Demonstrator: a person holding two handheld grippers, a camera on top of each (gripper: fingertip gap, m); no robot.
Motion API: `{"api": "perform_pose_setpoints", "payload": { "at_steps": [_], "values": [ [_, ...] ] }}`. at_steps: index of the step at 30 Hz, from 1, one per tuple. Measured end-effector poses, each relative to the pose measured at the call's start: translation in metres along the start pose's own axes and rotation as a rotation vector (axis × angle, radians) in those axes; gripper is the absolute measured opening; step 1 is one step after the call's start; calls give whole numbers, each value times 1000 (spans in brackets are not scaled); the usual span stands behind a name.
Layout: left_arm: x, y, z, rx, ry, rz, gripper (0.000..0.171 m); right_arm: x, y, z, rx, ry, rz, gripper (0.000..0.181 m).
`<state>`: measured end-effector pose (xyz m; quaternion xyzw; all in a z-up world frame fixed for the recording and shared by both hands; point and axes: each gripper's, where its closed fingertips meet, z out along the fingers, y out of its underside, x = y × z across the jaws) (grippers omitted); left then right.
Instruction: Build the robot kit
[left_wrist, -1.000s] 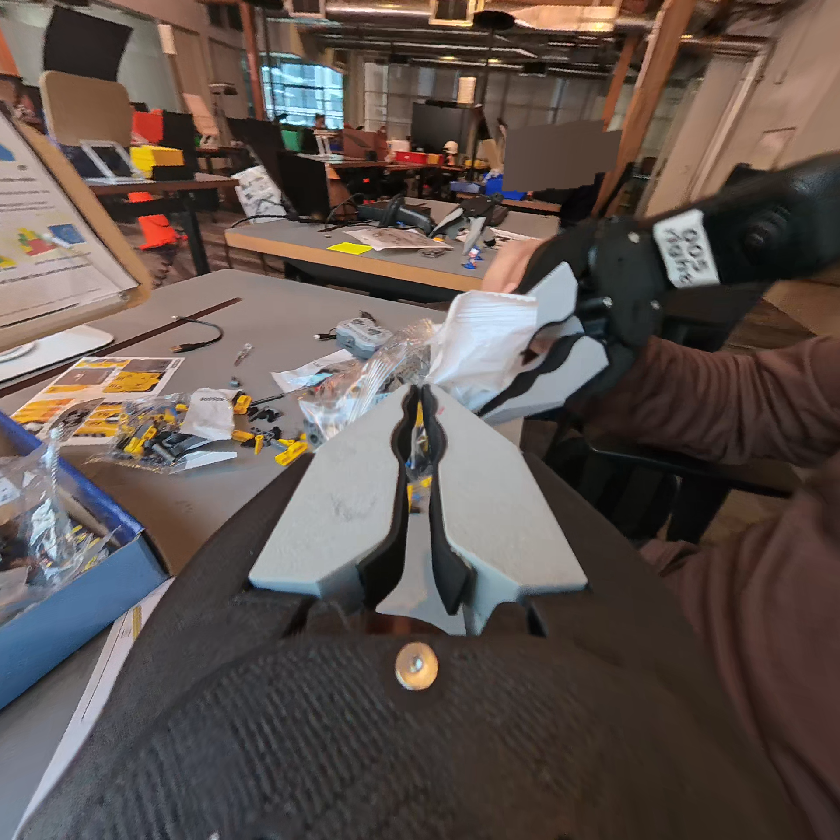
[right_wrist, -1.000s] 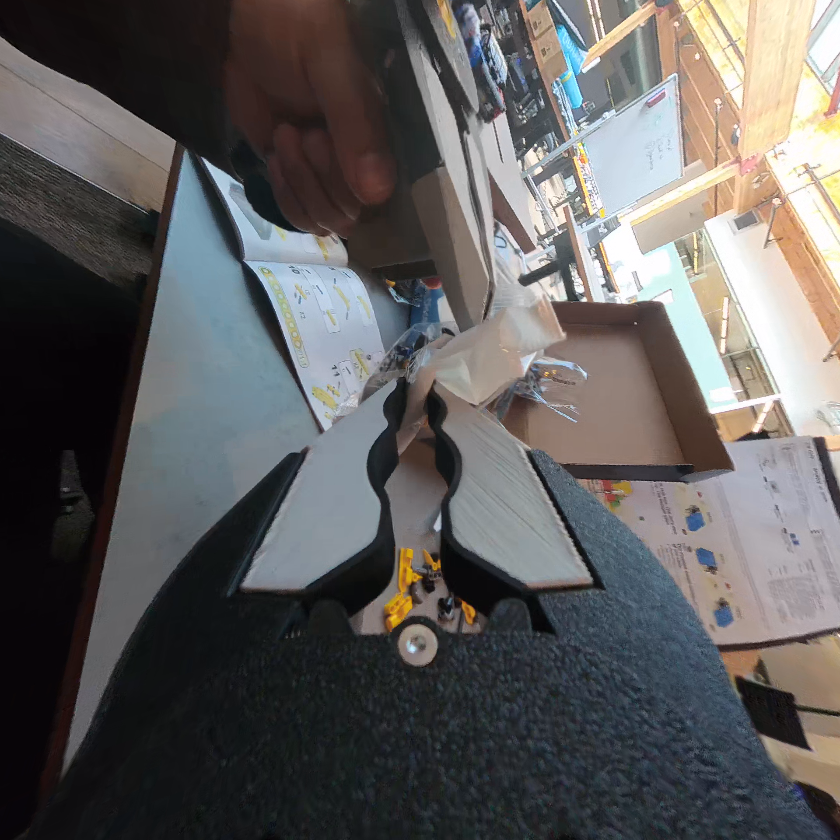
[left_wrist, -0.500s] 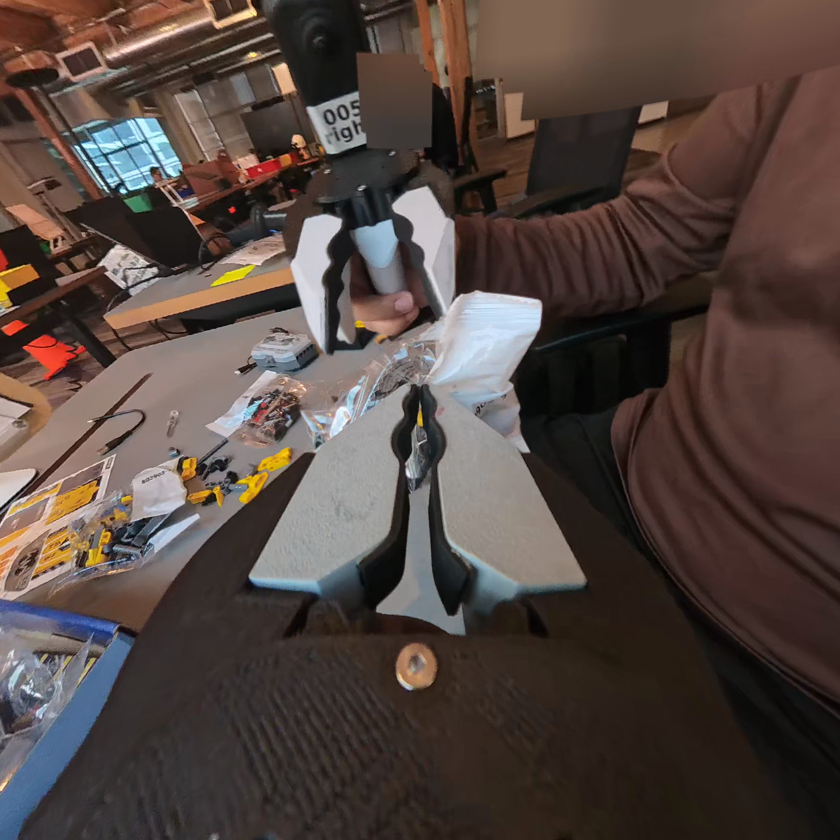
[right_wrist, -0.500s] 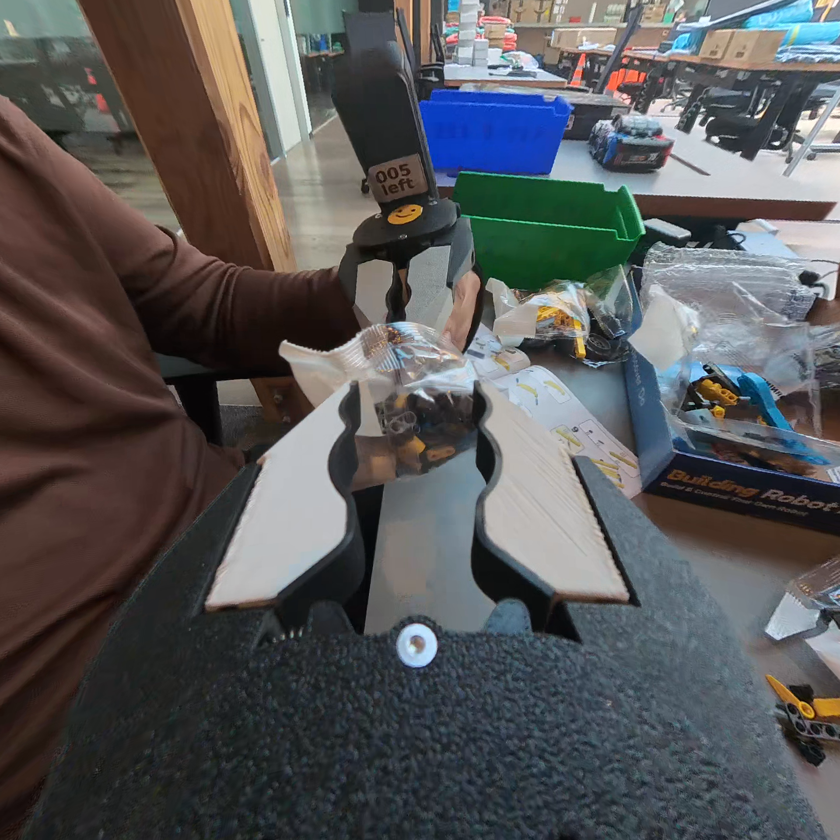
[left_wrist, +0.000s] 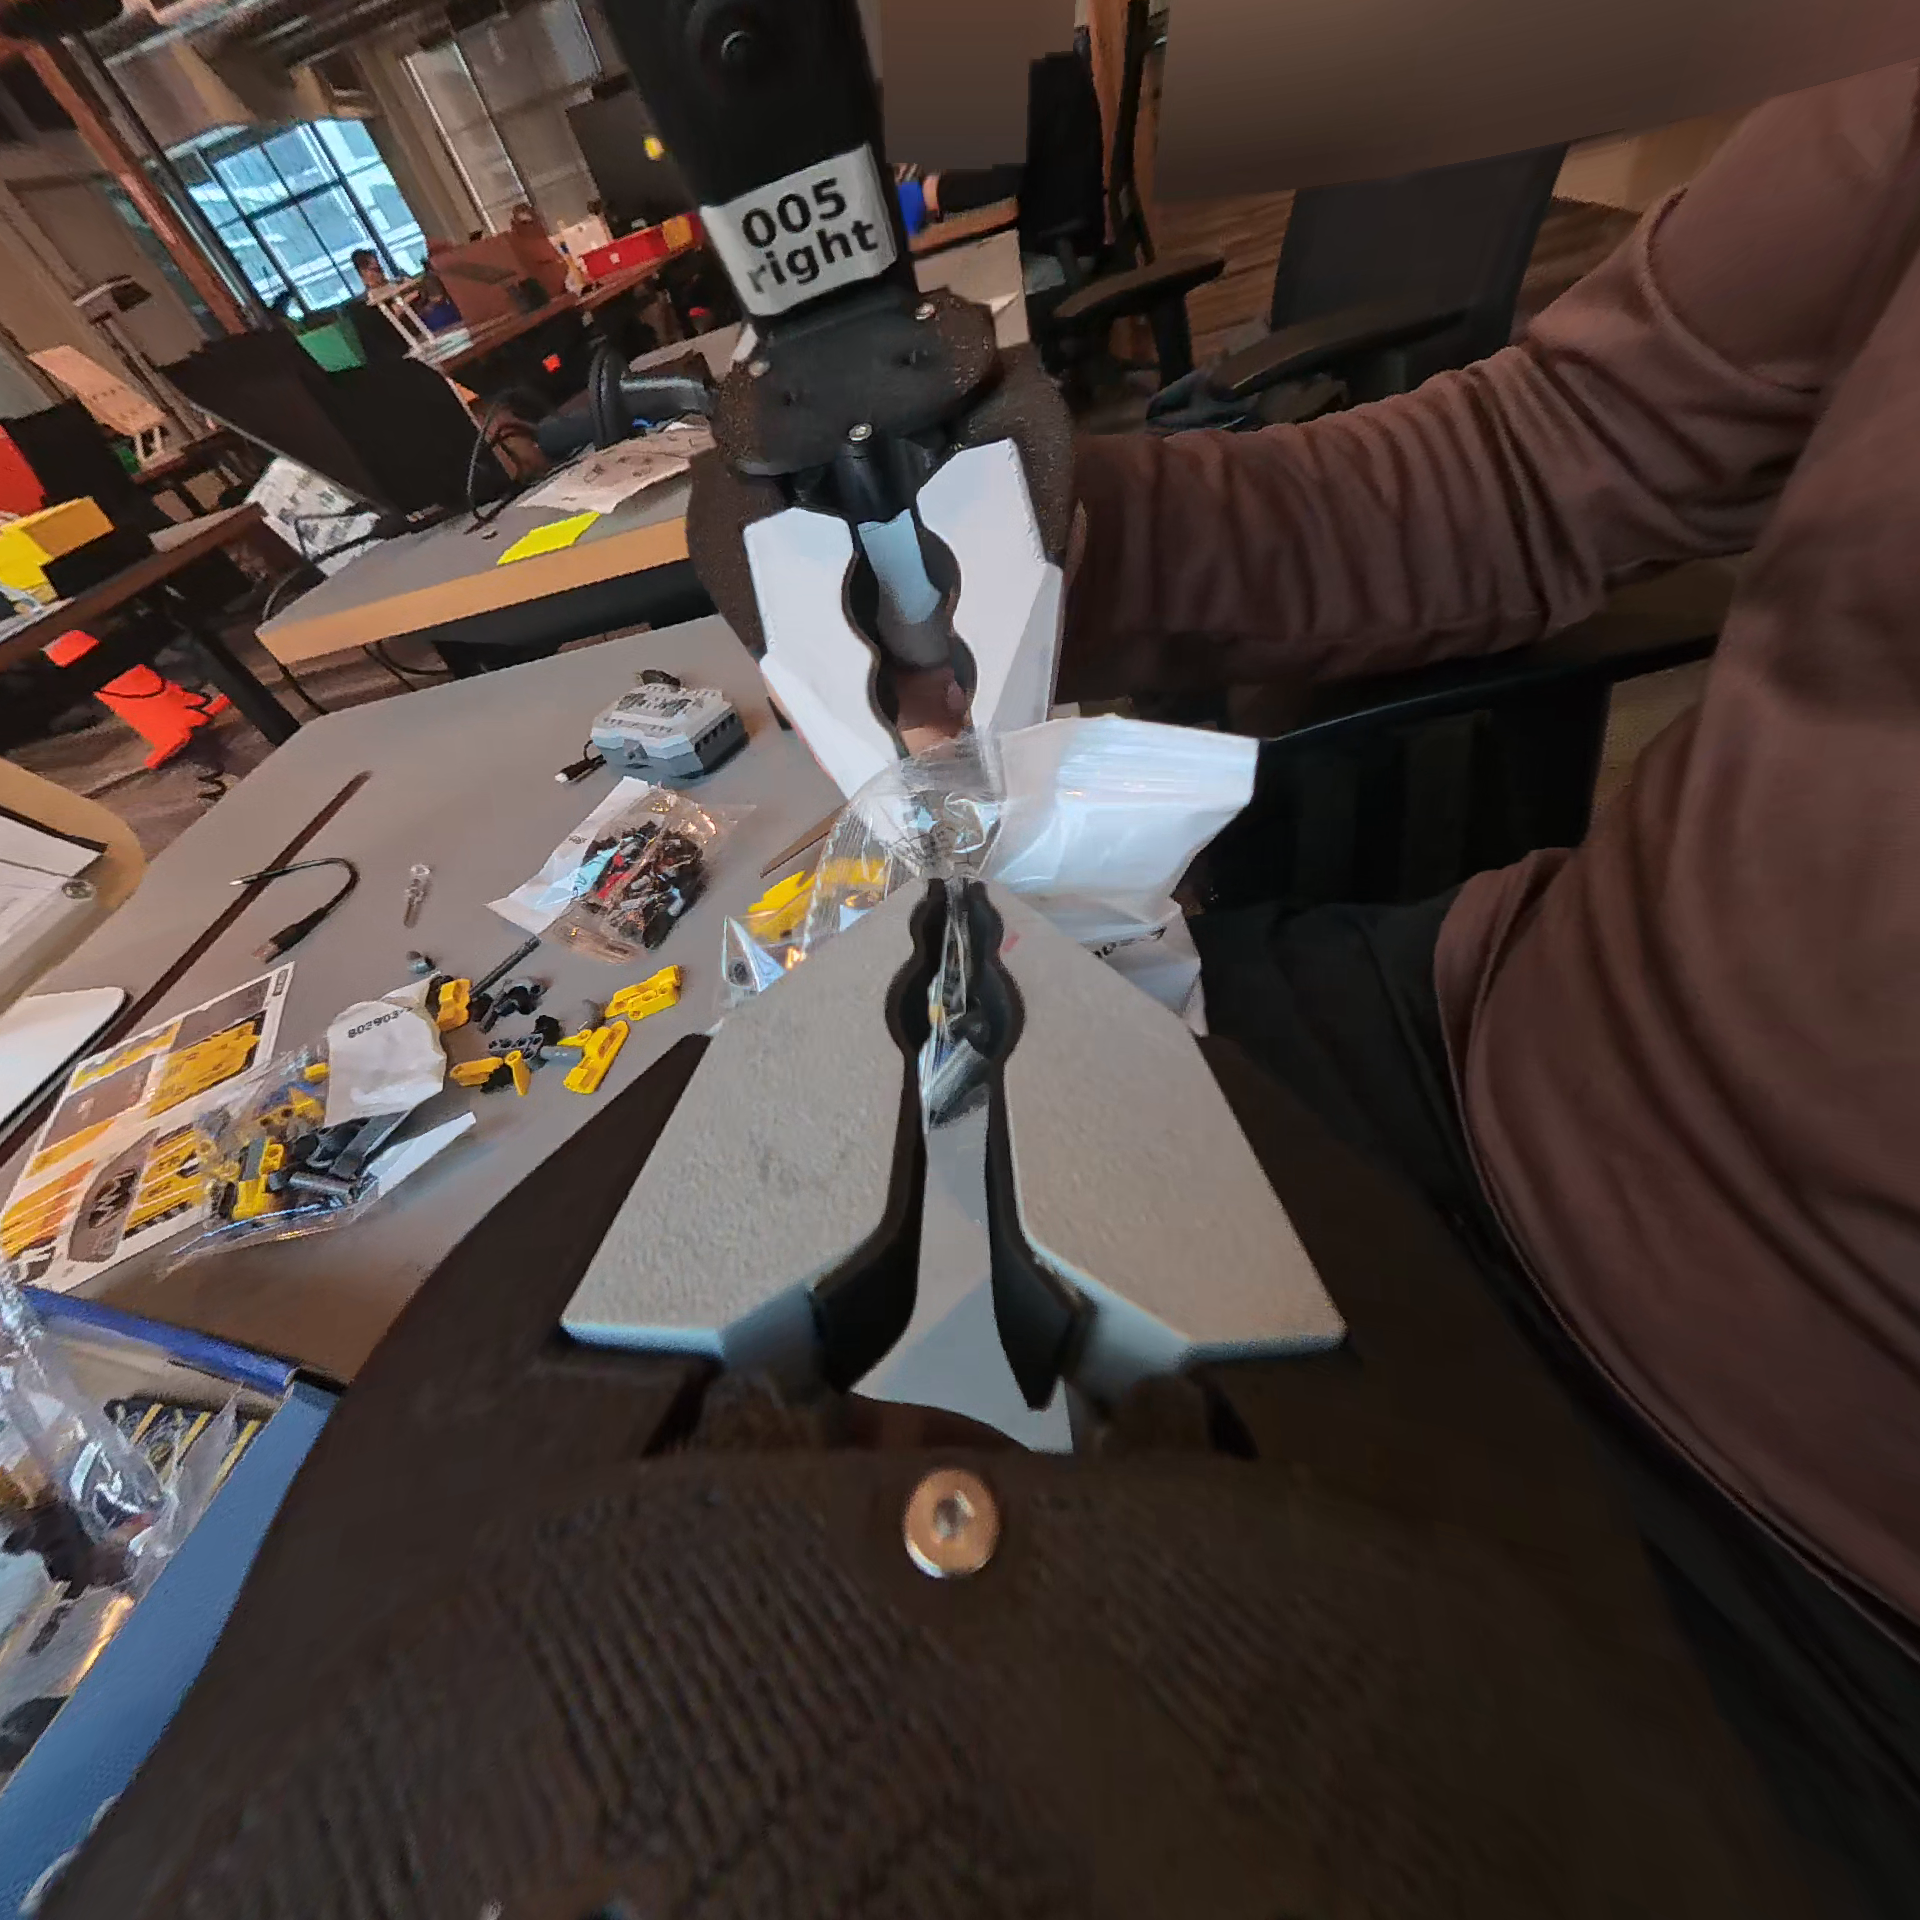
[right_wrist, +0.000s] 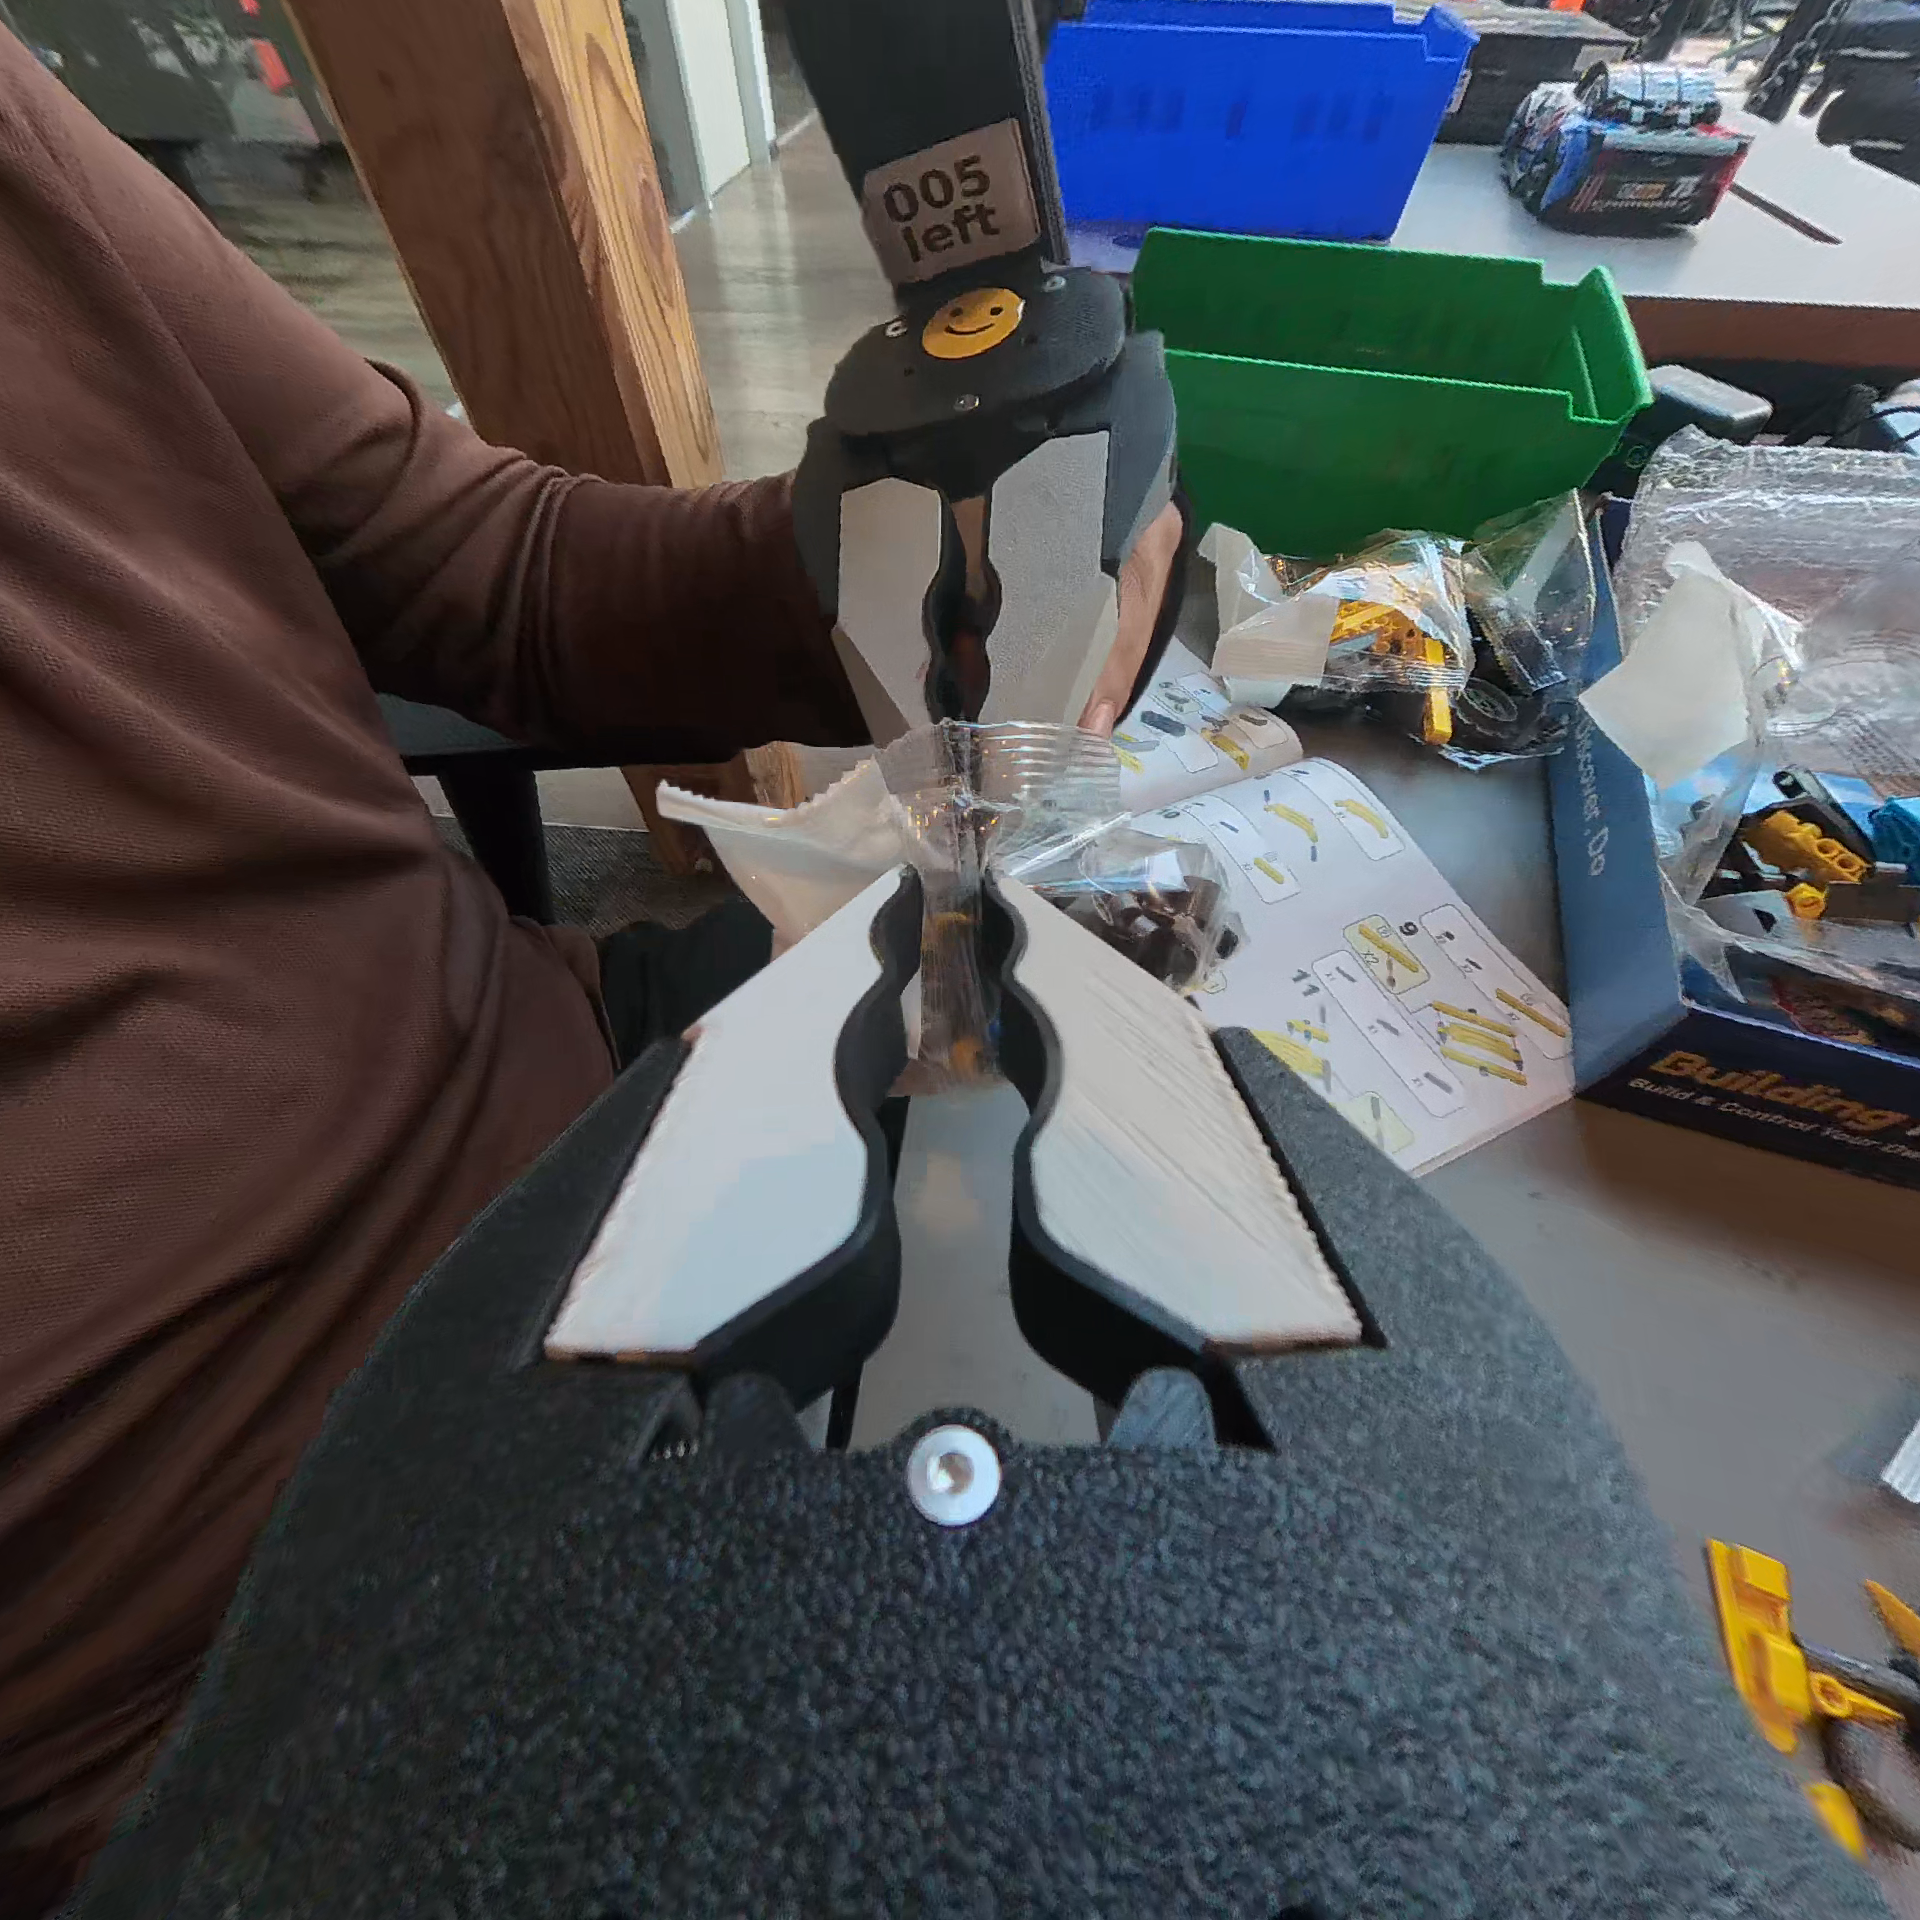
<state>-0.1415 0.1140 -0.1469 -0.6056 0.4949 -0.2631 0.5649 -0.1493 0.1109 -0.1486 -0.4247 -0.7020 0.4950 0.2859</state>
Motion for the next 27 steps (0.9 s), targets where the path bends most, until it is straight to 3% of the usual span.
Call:
{"api": "perform_pose_setpoints", "payload": {
  "at_steps": [5,10,22,25,27],
  "values": [
    [2,-8,1,10,7,-34,6,-5,-1,-6,16,-39,-2,12],
    [-9,-15,-3,57,-5,-167,8,-6,0,-10,9,-34,-27,12],
    [-9,2,7,-82,-4,-310,8,-1,11,-7,-78,25,-91,13],
    [-8,10,2,-137,4,-331,24,5,14,-9,-100,76,-137,13],
    [-4,12,0,-153,27,-347,25,6,12,-10,-84,84,-155,13]
  ]
}}
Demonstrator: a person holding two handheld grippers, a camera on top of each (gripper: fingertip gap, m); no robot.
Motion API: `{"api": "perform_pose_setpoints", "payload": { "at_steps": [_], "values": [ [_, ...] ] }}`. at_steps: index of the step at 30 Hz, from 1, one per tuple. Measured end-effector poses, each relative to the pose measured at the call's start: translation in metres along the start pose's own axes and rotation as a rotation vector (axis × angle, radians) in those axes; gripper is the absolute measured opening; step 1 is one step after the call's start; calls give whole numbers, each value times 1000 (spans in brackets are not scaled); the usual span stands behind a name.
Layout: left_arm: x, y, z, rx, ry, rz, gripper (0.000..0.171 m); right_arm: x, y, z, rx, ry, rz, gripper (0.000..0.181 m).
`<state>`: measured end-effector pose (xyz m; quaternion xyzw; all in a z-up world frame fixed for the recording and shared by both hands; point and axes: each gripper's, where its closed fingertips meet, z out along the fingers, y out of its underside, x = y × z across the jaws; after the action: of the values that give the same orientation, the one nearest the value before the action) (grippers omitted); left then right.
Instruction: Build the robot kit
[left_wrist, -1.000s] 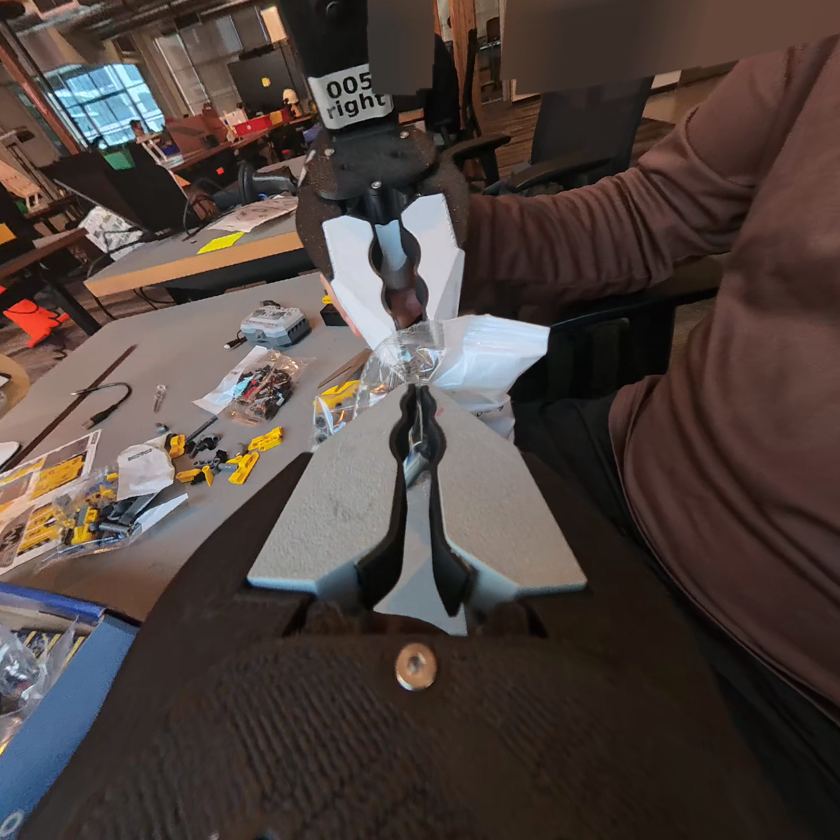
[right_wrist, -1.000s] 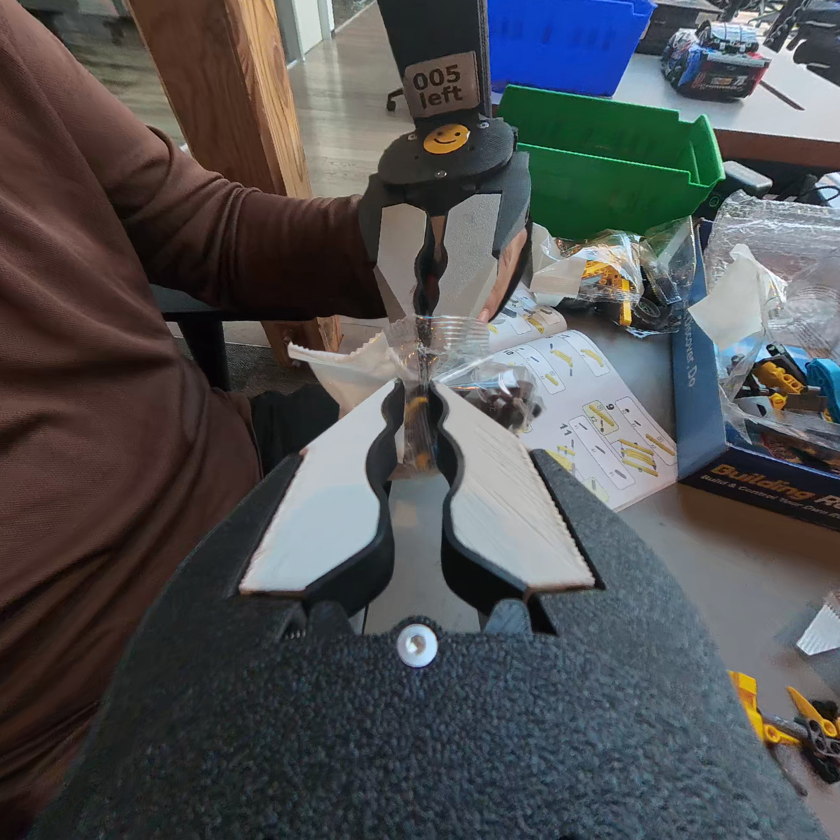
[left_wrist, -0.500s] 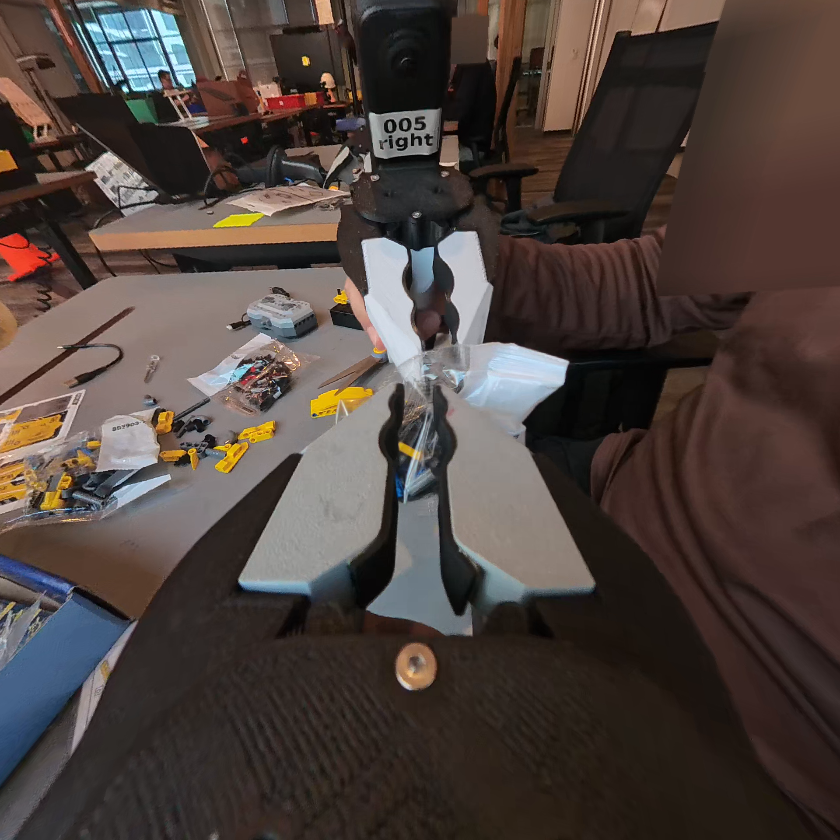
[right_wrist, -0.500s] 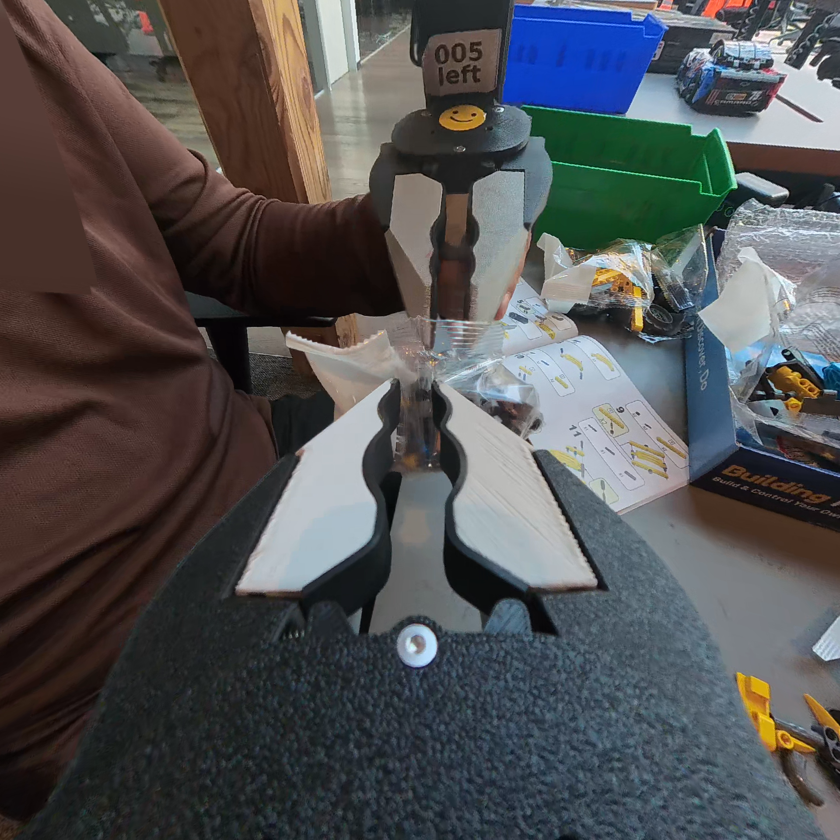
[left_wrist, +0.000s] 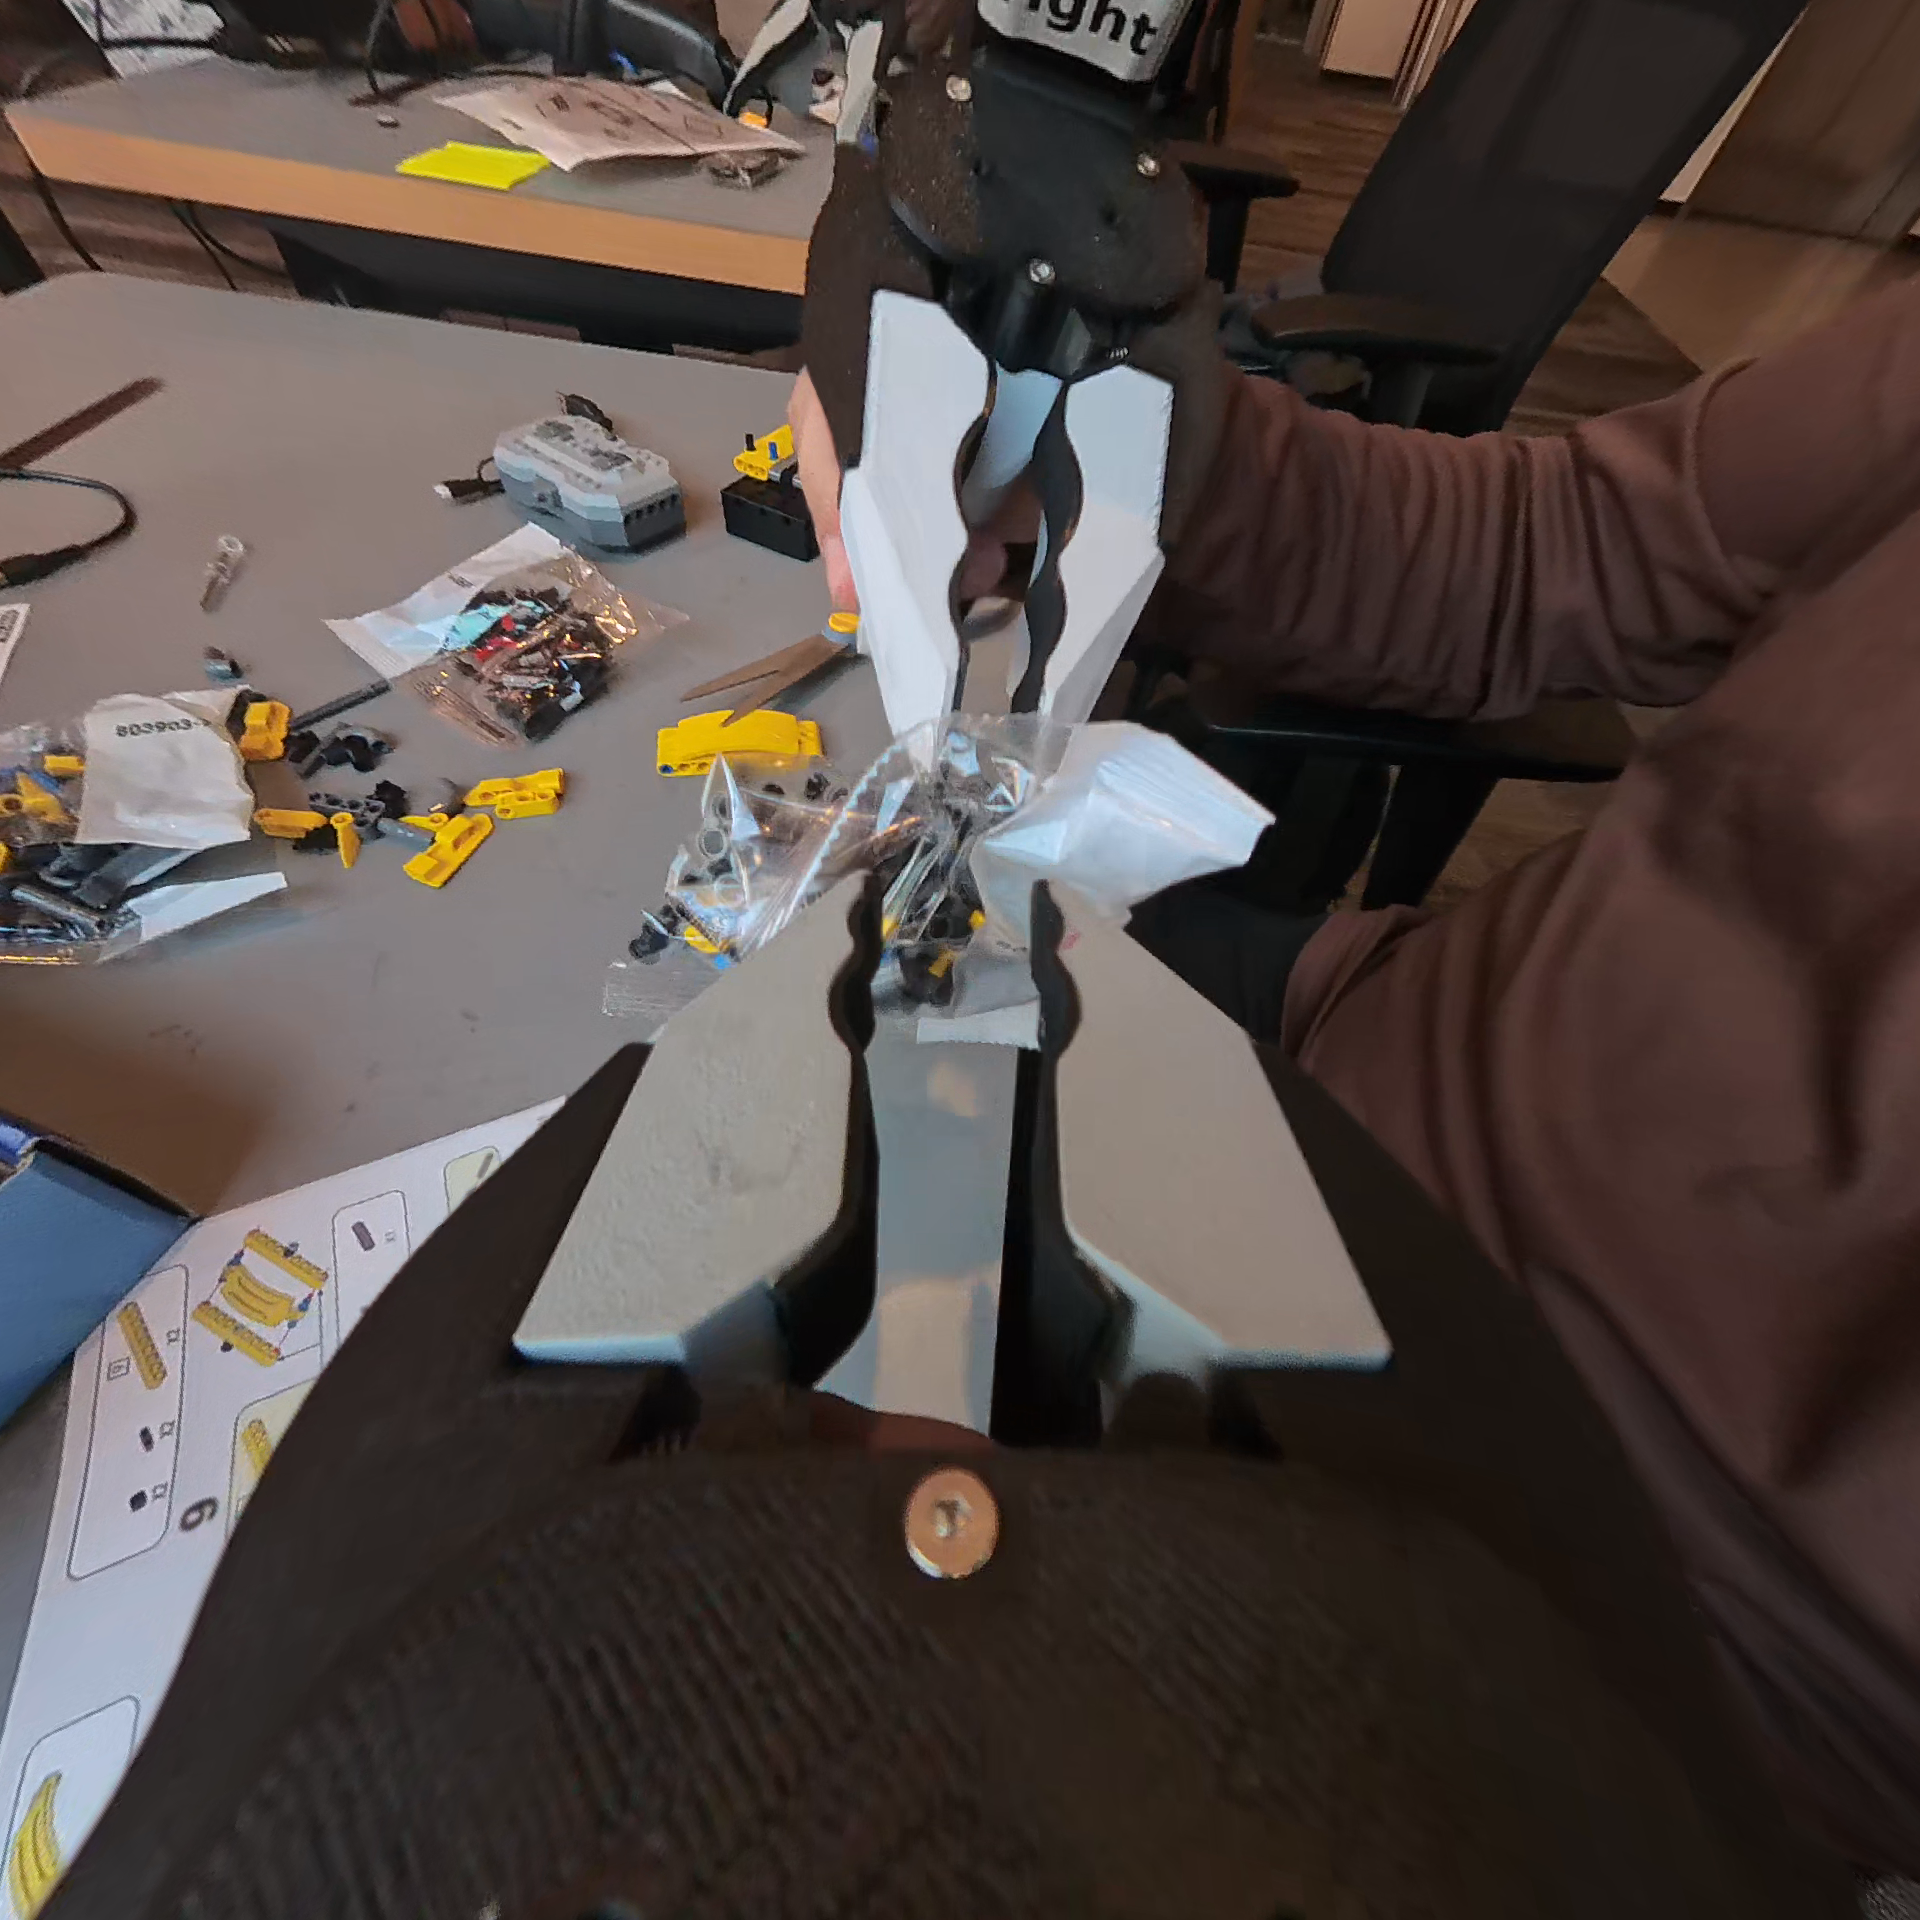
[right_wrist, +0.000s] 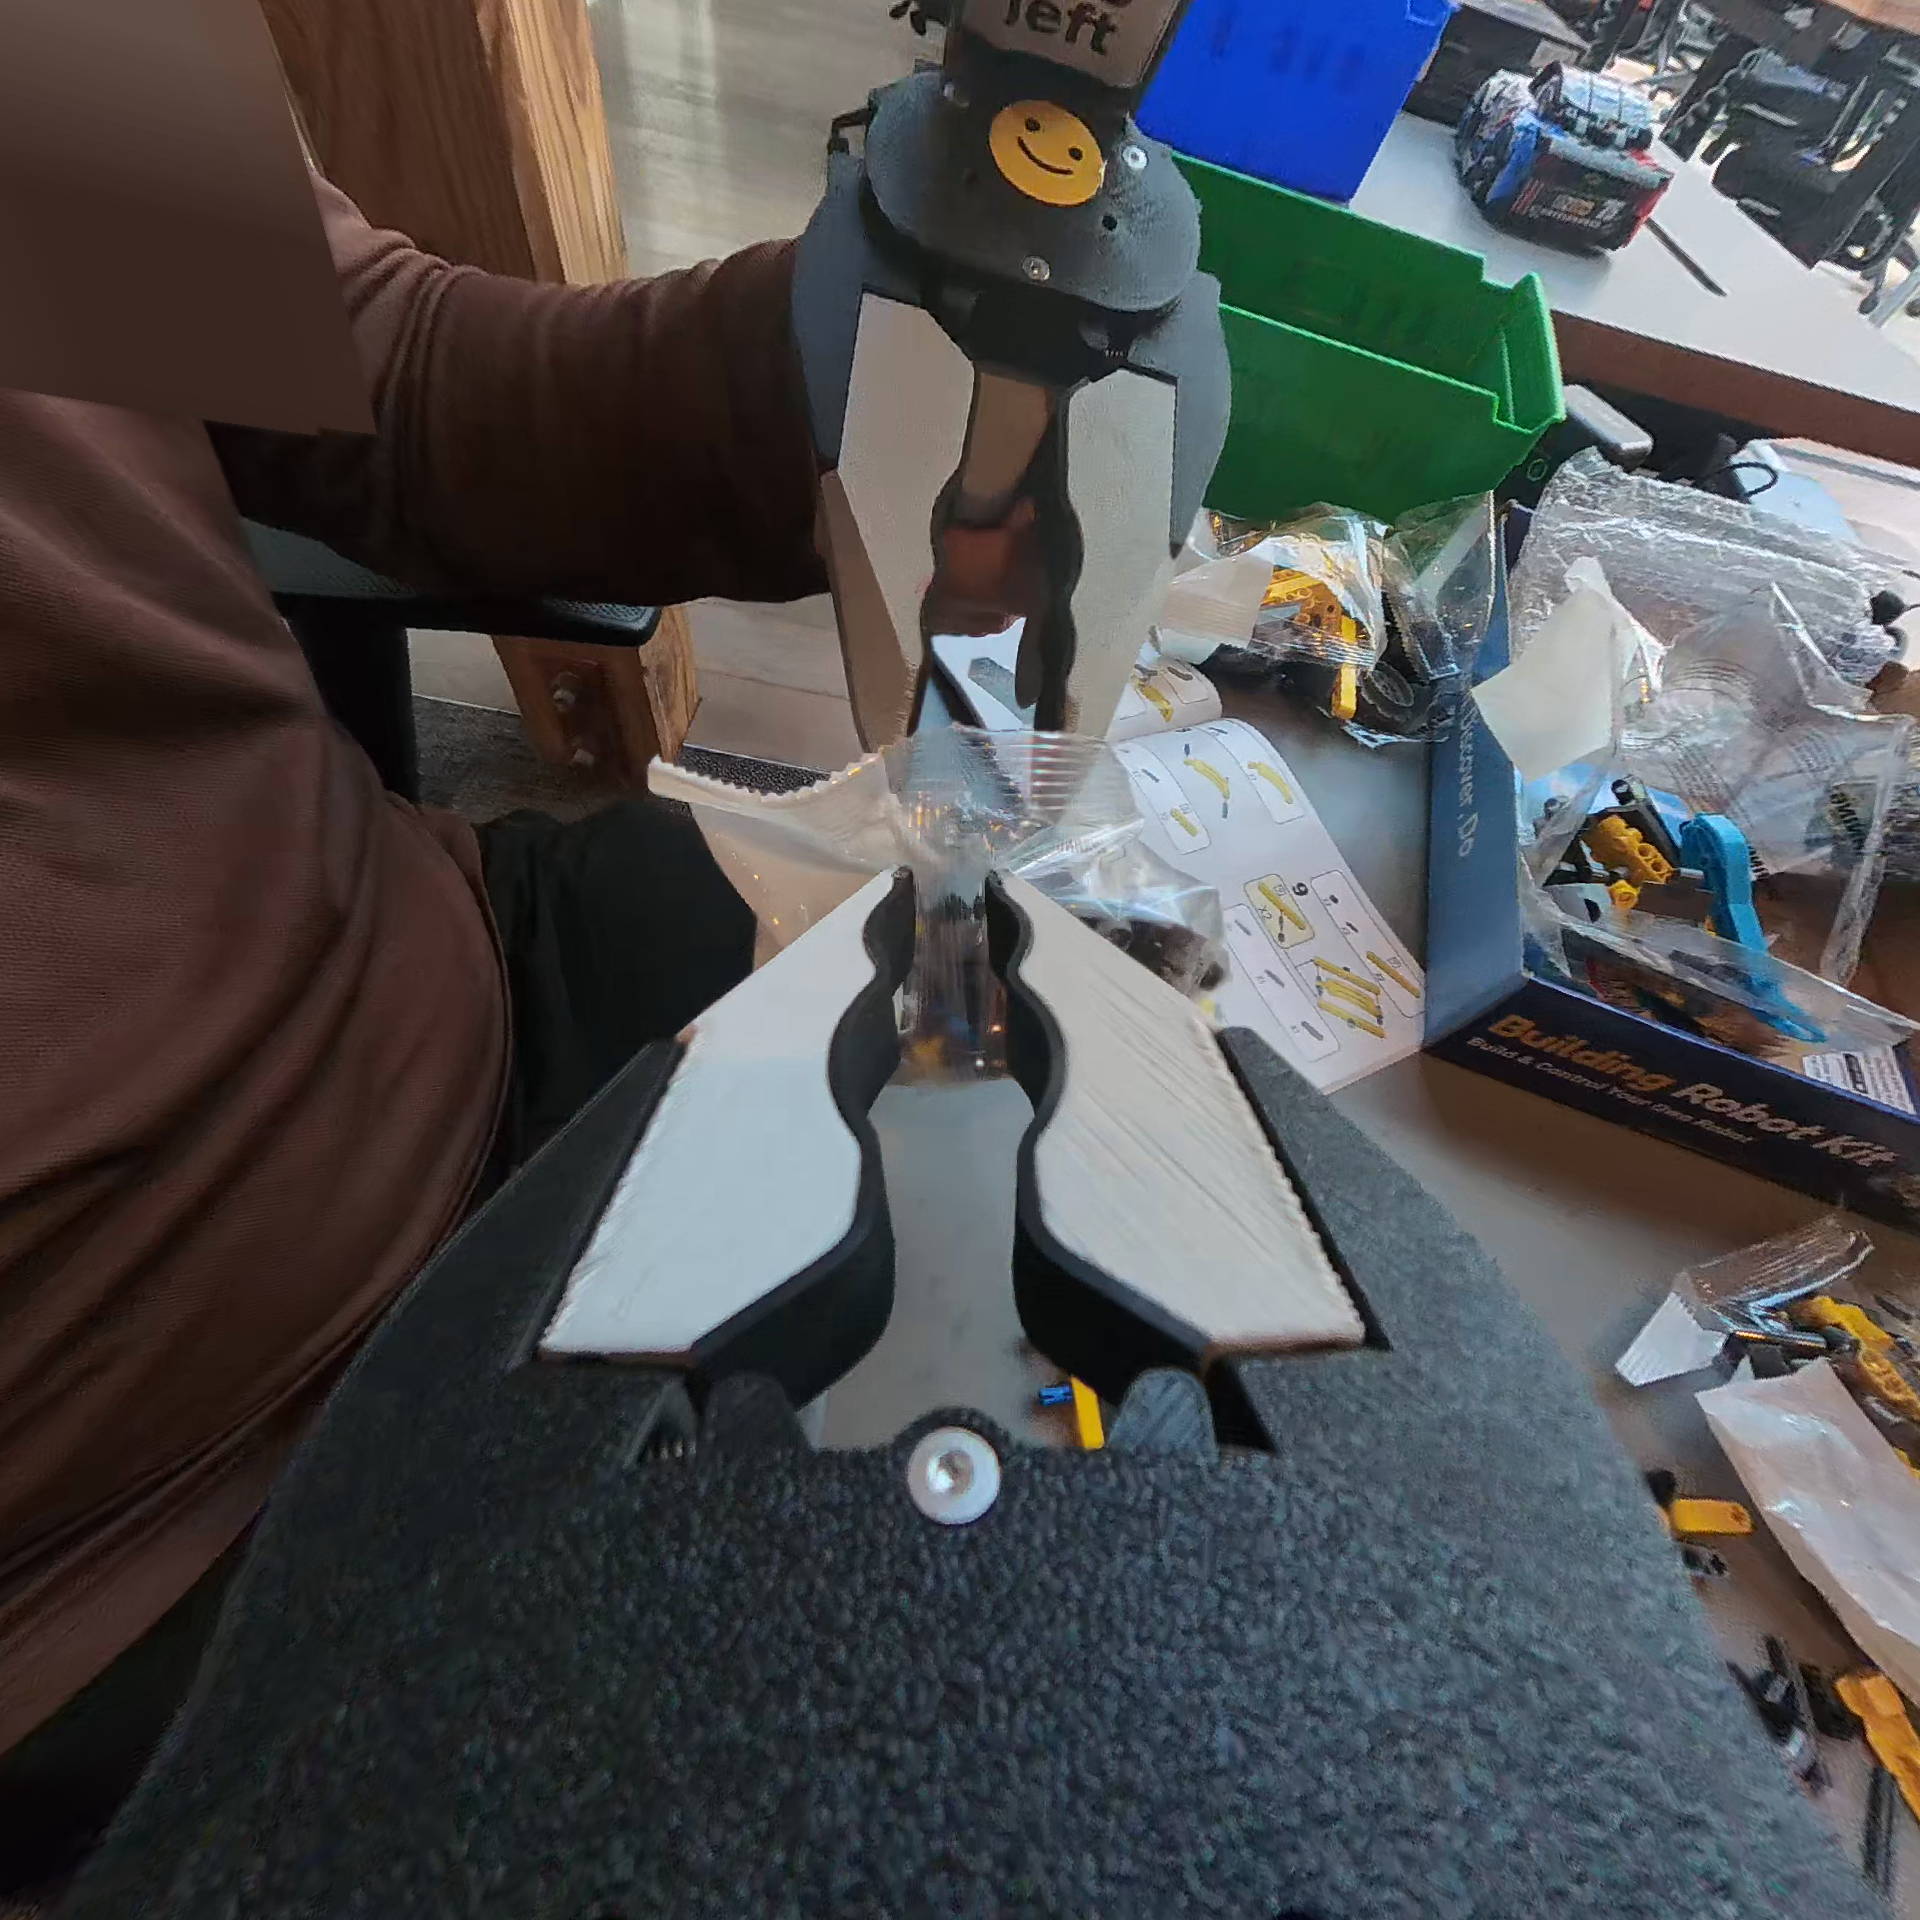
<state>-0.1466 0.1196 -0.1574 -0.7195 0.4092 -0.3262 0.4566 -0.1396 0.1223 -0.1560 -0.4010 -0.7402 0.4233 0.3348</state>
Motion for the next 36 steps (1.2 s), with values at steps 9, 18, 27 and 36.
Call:
{"api": "perform_pose_setpoints", "payload": {
  "at_steps": [9,18,27,36],
  "values": [
    [9,0,16,10,68,-32,19,-6,-1,-2,42,-41,-18,13],
    [14,-9,17,93,177,-150,6,-12,-3,-4,67,-84,-8,12],
    [23,-17,15,165,325,-284,10,-18,-7,-9,74,-102,-39,11],
    [10,-22,21,206,258,-313,0,-7,-3,-17,53,-56,-17,8]
  ]
}}
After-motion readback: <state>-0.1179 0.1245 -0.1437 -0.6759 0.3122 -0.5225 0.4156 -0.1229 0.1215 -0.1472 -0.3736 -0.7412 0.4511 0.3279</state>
